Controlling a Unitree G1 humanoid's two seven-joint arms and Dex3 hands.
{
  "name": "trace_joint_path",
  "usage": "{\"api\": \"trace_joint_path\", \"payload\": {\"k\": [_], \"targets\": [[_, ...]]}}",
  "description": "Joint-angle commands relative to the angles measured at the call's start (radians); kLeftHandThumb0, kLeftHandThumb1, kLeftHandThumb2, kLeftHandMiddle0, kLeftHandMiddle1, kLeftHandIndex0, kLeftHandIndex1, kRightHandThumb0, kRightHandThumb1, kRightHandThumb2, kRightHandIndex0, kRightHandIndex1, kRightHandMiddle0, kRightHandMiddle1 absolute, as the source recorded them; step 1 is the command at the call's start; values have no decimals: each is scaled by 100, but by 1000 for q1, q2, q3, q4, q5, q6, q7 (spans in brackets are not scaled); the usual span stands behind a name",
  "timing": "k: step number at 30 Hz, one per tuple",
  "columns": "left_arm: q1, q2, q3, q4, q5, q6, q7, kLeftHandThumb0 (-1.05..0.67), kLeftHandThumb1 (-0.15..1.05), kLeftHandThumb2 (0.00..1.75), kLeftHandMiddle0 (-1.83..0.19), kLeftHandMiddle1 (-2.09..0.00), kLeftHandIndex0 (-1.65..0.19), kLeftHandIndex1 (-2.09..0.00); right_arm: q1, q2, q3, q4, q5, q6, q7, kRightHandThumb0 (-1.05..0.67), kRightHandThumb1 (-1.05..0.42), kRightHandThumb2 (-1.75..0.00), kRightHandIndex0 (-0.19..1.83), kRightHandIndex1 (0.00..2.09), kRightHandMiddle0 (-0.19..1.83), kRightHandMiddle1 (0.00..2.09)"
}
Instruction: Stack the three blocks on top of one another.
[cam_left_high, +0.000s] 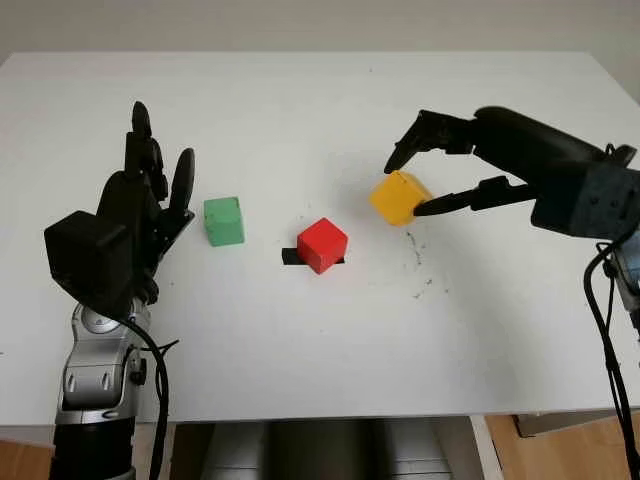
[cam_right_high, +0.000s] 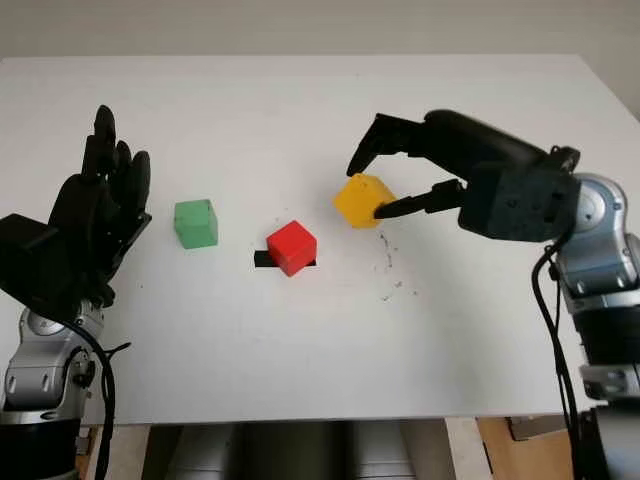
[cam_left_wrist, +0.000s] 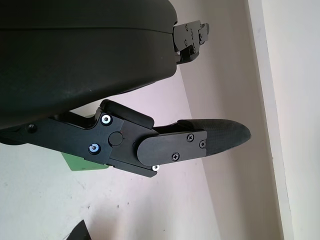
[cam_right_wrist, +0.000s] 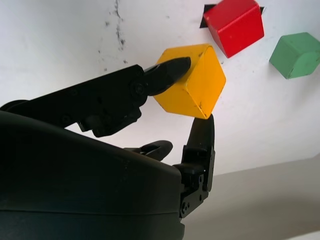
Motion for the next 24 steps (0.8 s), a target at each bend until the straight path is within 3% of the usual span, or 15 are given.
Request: {"api": "trace_joint_path", "payload": {"k": [1, 9, 24], "targets": [[-5, -5, -3, -7, 1, -10, 6, -77, 105, 52, 19, 0, 19, -1, -75, 24, 25, 48, -12, -36, 8, -31, -95, -5, 49, 8, 44, 122], [5, 2, -2, -18, 12, -14, 6, -77, 105, 53, 19, 0, 19, 0, -224, 95, 112, 204, -94, -220, -12, -33, -93, -5, 51, 9, 45, 138], [16, -2, -4, -22, 18, -28, 10, -76, 105, 58, 19, 0, 19, 0, -279, 152, 217, 249, -278, -414, -136, -43, -92, -5, 53, 10, 50, 133]]}}
